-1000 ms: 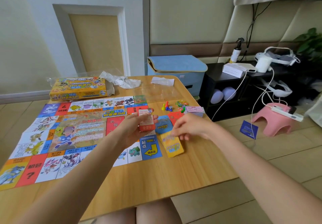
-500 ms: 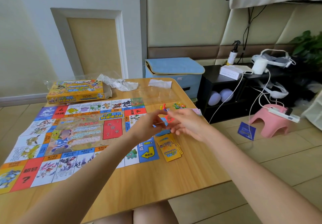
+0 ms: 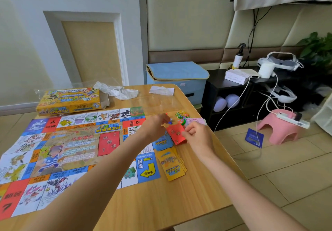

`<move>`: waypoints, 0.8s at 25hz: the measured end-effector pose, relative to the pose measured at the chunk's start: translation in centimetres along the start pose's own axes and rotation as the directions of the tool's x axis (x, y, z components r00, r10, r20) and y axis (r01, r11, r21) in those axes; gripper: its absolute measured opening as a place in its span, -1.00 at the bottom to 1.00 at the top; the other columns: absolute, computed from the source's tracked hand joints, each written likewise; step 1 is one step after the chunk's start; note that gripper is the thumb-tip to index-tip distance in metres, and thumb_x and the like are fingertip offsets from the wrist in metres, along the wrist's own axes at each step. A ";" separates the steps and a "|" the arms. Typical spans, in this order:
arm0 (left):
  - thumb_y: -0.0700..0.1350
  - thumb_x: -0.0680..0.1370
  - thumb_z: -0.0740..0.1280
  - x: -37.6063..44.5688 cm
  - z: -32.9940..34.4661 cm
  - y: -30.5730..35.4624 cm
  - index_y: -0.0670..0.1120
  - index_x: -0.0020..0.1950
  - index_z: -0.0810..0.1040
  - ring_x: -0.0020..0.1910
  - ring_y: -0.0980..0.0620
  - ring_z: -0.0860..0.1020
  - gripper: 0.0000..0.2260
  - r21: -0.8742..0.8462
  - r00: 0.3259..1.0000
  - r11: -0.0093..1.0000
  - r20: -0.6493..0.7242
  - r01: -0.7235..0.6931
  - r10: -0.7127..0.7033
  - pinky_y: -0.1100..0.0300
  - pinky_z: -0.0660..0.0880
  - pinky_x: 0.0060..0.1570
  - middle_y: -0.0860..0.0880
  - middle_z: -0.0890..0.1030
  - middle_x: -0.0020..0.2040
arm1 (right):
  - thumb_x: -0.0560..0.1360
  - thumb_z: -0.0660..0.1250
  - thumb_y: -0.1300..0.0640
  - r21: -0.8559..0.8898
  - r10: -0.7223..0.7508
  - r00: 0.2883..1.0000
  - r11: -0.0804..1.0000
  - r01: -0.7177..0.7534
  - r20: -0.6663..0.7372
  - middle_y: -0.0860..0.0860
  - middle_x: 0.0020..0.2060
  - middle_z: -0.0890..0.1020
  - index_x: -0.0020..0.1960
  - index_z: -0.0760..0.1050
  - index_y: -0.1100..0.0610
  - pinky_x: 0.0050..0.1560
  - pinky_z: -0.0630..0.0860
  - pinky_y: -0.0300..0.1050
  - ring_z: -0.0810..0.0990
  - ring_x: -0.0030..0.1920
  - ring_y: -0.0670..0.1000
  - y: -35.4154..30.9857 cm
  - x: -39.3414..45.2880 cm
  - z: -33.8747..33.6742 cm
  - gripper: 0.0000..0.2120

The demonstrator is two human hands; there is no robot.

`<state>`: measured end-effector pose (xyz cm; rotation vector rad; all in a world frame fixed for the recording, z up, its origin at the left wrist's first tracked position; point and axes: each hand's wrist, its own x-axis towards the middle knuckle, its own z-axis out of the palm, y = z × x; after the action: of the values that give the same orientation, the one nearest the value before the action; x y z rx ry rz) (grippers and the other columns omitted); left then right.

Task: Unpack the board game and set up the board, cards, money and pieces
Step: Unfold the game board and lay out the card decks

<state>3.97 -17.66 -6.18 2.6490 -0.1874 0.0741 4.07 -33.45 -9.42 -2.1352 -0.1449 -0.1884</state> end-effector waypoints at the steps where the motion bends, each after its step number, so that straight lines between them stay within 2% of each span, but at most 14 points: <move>1: -0.39 0.51 0.18 0.4 0.3 0.1 -0.20 0.34 0.41 0.27 -0.04 0.46 -0.61 0.015 1.000 1.000 0.029 -0.009 0.008 0.22 0.38 0.16 -0.12 0.50 0.29 | 0.47 0.37 0.23 -0.093 -0.037 0.999 0.995 0.038 0.012 -0.03 -0.39 0.52 -0.25 0.42 0.10 -0.35 0.36 -0.29 0.52 -0.35 -0.07 0.2 0.1 0.3 -0.82; 3: -0.37 0.53 0.19 1.2 0.8 0.0 -0.17 0.35 0.39 0.28 -0.05 0.45 -0.61 0.054 0.997 0.998 0.080 -0.018 0.014 0.19 0.38 0.20 -0.12 0.48 0.31 | 0.49 0.35 0.20 -0.250 -0.109 0.993 0.961 0.119 0.052 -0.03 -0.38 0.46 -0.24 0.38 0.12 -0.38 0.28 -0.31 0.46 -0.28 0.00 0.6 0.4 0.6 -0.82; 6: -0.34 0.55 0.16 2.2 1.2 -0.1 -0.14 0.37 0.38 0.27 -0.09 0.45 -0.62 0.120 0.991 0.993 0.137 -0.010 -0.006 0.09 0.40 0.22 -0.14 0.48 0.31 | 0.51 0.32 0.07 -0.413 -0.197 0.979 0.889 0.199 0.049 -0.04 -0.29 0.41 -0.25 0.33 0.11 -0.29 0.33 -0.14 0.42 -0.22 0.00 1.2 0.3 0.4 -0.76; 8: -0.33 0.56 0.15 2.6 1.2 -0.1 -0.14 0.38 0.36 0.25 -0.11 0.47 -0.62 0.152 0.985 0.988 0.172 -0.008 -0.019 0.06 0.41 0.21 -0.15 0.49 0.30 | 0.50 0.34 0.03 -0.373 -0.211 0.975 0.900 0.224 0.075 -0.03 -0.25 0.46 -0.23 0.37 0.11 -0.25 0.34 -0.12 0.43 -0.21 -0.01 1.2 0.4 -0.5 -0.77; 10: -0.32 0.55 0.17 2.9 1.2 -0.2 -0.15 0.38 0.36 0.25 -0.11 0.47 -0.62 0.173 0.979 0.985 0.201 -0.012 -0.024 0.08 0.41 0.21 -0.14 0.49 0.29 | 0.44 0.41 0.03 -0.297 -0.194 0.959 0.921 0.251 0.208 -0.02 -0.25 0.50 -0.18 0.41 0.13 -0.19 0.41 -0.12 0.46 -0.21 -0.01 1.1 0.7 -1.5 -0.77; 13: -0.31 0.54 0.20 3.4 1.3 -0.1 -0.17 0.36 0.38 0.23 -0.10 0.47 -0.62 0.199 0.976 0.980 0.214 -0.010 -0.033 0.09 0.42 0.20 -0.16 0.50 0.27 | 0.41 0.44 0.09 -0.340 -0.173 0.909 0.888 0.311 0.379 -0.04 -0.18 0.47 -0.06 0.44 0.14 -0.12 0.47 -0.10 0.47 -0.16 -0.01 1.0 1.1 -2.1 -0.77; 17: -0.28 0.53 0.23 3.8 1.5 0.0 -0.18 0.30 0.47 0.17 -0.10 0.51 -0.67 0.219 0.975 0.975 0.220 -0.028 -0.021 0.11 0.45 0.15 -0.15 0.55 0.20 | 0.44 0.39 0.21 -0.341 -0.201 0.882 0.867 0.363 0.427 0.04 -0.13 0.52 0.00 0.43 0.17 -0.04 0.50 0.01 0.51 -0.09 0.05 0.6 1.5 -1.8 -0.82; 20: -0.28 0.53 0.25 3.8 1.4 -0.4 -0.19 0.27 0.49 0.15 -0.08 0.52 -0.69 0.172 0.981 0.985 0.194 -0.015 -0.019 0.13 0.45 0.15 -0.15 0.57 0.18 | 0.47 0.35 0.23 -0.353 -0.210 0.872 0.853 0.385 0.442 0.08 -0.03 0.55 0.03 0.45 0.18 0.00 0.49 -0.01 0.53 -0.02 0.06 0.6 1.8 -1.7 -0.84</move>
<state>7.81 -18.43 -7.23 2.8284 -0.2534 -0.1784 5.82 -35.12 -8.62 -2.5672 -0.7448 0.0332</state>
